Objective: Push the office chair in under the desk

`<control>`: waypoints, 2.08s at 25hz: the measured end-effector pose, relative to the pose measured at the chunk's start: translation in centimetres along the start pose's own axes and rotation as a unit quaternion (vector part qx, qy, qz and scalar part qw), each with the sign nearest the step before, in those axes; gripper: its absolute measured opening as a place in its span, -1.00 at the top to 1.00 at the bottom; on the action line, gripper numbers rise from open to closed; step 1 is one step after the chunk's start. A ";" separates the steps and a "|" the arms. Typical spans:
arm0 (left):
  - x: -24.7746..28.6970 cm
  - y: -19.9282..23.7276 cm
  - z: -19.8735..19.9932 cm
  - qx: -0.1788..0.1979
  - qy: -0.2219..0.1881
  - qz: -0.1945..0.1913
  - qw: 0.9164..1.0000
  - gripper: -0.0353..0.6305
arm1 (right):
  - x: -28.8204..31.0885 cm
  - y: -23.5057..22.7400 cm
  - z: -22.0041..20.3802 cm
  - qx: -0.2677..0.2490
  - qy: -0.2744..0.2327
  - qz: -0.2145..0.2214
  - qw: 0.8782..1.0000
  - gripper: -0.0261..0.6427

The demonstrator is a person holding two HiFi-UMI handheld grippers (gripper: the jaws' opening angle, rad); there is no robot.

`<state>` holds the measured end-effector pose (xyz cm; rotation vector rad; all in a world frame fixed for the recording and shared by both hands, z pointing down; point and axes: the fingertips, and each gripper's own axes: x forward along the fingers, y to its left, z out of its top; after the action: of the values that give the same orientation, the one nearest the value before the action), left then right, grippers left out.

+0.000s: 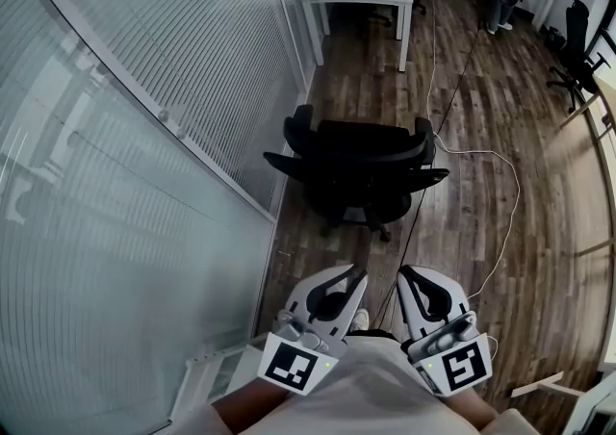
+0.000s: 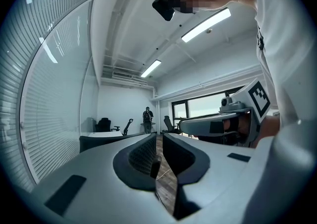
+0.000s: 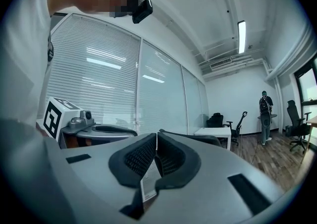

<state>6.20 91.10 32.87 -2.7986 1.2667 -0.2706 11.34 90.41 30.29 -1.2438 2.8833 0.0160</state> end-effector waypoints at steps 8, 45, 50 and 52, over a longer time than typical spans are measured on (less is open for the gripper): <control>2.2 5.5 -0.7 0.018 0.010 0.000 1.000 0.70 | 5.0 -2.2 0.0 -0.015 0.007 -0.005 1.000 0.83; 12.3 27.0 -22.8 0.293 0.308 -0.032 0.905 0.29 | 13.5 -19.0 -18.7 -0.283 0.364 -0.049 0.886 0.29; 12.7 27.8 -25.4 0.327 0.340 -0.031 0.881 0.27 | 13.5 -21.1 -22.4 -0.288 0.408 -0.036 0.865 0.22; 13.1 28.0 -25.7 0.337 0.348 -0.032 0.874 0.26 | 13.6 -21.9 -23.9 -0.290 0.423 -0.031 0.858 0.19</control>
<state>-10.77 63.25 56.43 -2.1587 0.8748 -1.4981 18.02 65.21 53.89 -1.7985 3.7565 0.4995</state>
